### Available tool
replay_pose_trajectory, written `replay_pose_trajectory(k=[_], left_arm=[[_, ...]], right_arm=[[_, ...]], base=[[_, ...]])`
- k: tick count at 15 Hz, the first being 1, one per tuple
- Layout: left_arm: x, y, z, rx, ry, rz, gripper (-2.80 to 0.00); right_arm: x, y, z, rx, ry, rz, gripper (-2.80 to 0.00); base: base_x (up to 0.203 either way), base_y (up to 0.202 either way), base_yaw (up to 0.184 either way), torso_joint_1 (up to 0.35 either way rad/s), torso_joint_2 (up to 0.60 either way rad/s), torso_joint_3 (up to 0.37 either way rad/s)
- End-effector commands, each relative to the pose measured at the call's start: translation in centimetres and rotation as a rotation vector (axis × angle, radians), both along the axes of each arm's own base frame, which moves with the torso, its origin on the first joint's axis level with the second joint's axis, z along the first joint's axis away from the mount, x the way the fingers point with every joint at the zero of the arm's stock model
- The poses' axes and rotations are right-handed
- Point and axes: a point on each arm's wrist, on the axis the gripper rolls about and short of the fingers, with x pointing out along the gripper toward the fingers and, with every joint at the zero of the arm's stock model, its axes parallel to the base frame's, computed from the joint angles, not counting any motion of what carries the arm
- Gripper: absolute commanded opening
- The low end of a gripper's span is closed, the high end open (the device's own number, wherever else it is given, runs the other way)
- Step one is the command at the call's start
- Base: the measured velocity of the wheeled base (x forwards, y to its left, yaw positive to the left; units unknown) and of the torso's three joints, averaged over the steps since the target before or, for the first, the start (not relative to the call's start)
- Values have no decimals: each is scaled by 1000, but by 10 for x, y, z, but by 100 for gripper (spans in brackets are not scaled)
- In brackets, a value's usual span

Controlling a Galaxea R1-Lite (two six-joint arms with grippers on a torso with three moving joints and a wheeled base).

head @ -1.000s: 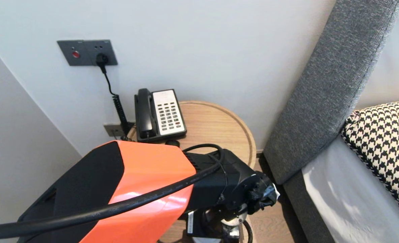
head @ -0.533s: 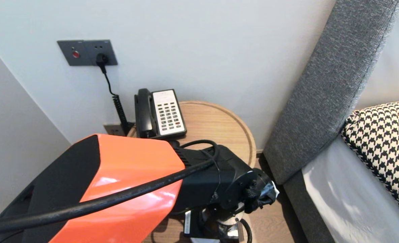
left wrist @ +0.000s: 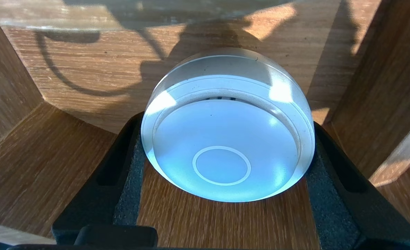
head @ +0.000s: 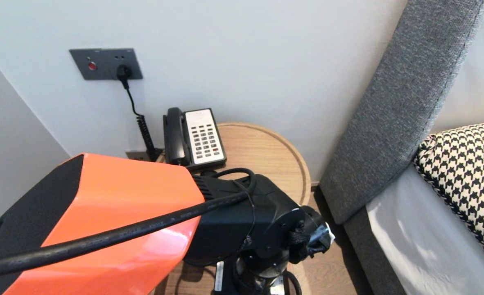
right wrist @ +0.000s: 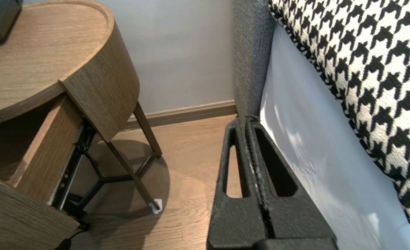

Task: Take the remote control out of the drawer one by one and place them on the table

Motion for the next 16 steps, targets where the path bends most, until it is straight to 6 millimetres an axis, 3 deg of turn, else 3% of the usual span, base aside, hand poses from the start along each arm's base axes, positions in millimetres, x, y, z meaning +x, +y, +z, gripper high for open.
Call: replay_pose_trajectory(k=[1,8,16], left_arm=[[-3,3,5,-1,-2,1,-280],[-19,4,-2,38,21,-38,-280],[-24,4,9,12,-5,-51,-280]], right_arm=[[2,0,-7,1,24,0,-280],[2,0,-7,0,24,0,-280],[2,0,-7,0,24,0,-280]], base=[[0,0,0,0,0,0],[0,0,0,0,0,0],[0,0,0,0,0,0]])
